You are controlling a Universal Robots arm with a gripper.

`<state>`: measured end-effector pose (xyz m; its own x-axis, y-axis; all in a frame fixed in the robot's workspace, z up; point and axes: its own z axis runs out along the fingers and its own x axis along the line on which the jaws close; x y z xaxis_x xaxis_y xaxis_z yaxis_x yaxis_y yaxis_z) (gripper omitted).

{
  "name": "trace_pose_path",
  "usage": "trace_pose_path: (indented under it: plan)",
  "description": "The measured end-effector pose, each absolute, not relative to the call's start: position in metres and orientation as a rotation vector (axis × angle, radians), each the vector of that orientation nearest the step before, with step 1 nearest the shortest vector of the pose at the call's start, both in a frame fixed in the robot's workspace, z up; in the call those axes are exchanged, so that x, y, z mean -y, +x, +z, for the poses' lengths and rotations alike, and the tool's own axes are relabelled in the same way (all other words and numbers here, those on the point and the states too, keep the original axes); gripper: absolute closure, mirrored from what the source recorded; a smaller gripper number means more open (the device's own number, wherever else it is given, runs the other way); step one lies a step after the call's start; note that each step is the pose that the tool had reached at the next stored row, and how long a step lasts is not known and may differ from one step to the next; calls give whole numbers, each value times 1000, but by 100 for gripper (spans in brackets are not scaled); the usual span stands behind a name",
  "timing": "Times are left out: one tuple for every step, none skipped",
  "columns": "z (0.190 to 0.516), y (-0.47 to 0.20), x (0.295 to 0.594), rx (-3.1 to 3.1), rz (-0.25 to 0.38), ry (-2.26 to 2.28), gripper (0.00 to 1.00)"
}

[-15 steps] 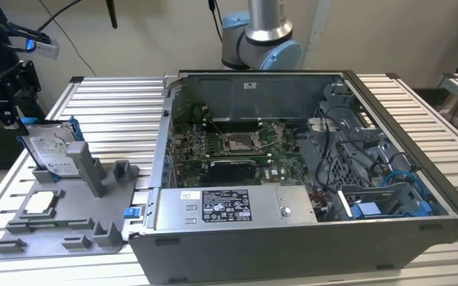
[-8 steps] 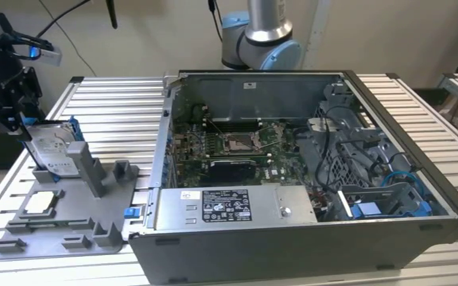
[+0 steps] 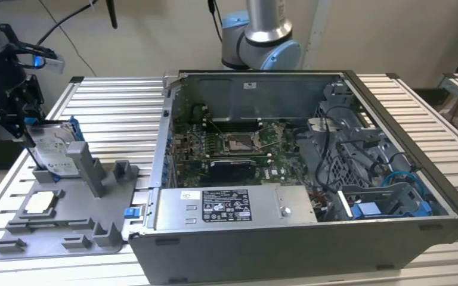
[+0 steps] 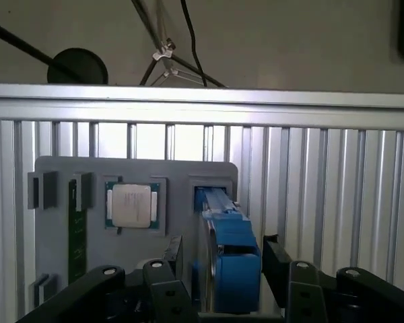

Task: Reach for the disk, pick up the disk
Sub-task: 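Pick up the disk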

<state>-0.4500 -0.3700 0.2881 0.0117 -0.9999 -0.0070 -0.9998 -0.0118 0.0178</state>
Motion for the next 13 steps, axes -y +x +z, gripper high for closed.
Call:
trace_pose_path:
  plan:
    - [286, -450, 370, 2199, -28, 2232, 0]
    - [284, -450, 370, 2196, -28, 2235, 0]
    - [283, -450, 370, 2193, -28, 2238, 0]
    - [281, -450, 370, 2190, -28, 2240, 0]
    - [279, -450, 370, 2188, -28, 2242, 0]
    - [277, -450, 370, 2187, -29, 2244, 0]
    - [275, -450, 370, 2185, -29, 2244, 0]
    - [274, -450, 370, 2185, -29, 2245, 0]
    - [273, -450, 370, 2184, -29, 2246, 0]
    - [272, -450, 370, 2184, -29, 2246, 0]
    - [272, -450, 370, 2184, -29, 2246, 0]
    - [271, -450, 370, 2184, -29, 2246, 0]
    - [270, -450, 370, 2184, -29, 2246, 0]
